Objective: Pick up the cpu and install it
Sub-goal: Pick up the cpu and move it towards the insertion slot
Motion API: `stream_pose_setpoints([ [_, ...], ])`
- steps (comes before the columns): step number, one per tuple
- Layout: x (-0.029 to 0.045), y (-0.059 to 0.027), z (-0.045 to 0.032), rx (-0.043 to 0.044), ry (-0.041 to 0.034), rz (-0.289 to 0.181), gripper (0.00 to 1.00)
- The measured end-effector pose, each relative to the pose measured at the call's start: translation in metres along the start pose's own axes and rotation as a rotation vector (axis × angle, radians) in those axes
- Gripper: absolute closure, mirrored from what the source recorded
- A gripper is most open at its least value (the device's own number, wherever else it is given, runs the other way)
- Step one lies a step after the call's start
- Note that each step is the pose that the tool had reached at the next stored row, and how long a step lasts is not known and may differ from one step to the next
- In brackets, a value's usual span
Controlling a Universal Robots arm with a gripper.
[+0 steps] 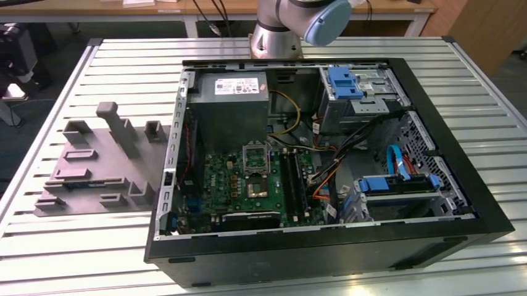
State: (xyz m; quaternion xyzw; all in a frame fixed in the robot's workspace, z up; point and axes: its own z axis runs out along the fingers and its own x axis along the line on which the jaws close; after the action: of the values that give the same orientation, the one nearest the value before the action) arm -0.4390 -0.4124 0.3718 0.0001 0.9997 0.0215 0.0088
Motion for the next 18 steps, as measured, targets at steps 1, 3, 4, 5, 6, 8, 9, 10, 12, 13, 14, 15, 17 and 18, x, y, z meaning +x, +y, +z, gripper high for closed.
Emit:
stream_pose_setpoints([
  [1,-0.0005,0.0,-0.0001,0.0001,0.0001,0.0,0.53],
  [3,-0.0018,-0.0001,0.0,0.0,0.0001,0.0,0.53],
  [4,-0.0025,0.0,0.0,0.0001,0.0001,0.0,0.53],
  [5,-0.0031,0.0,0.0,0.0,0.0,0.0,0.53],
  [6,-0.0039,0.0,0.0,0.0,0.0001,0.0,0.53],
  [8,-0.0048,0.0,0.0,0.0,0.0001,0.0,0.53],
  [9,-0.005,0.0,0.0001,0.0,0.0,0.0,0.53],
  [10,-0.0053,0.0,0.0001,0.0,0.0,0.0,0.53],
  [12,-0.0062,0.0,0.0,0.0001,0.0001,0.0,0.53],
  [13,-0.007,-0.0001,0.0,0.0001,0.0001,0.0,0.53],
  [14,-0.0079,0.0,0.0,0.0001,0.0002,0.0,0.53],
  [15,-0.0089,0.0,0.0001,0.0001,0.0002,0.0,0.53],
  [17,-0.0108,0.0,0.0001,0.0,0.0002,0.0,0.53],
  [18,-0.0116,0.0,0.0001,0.0,0.0001,0.0,0.53],
])
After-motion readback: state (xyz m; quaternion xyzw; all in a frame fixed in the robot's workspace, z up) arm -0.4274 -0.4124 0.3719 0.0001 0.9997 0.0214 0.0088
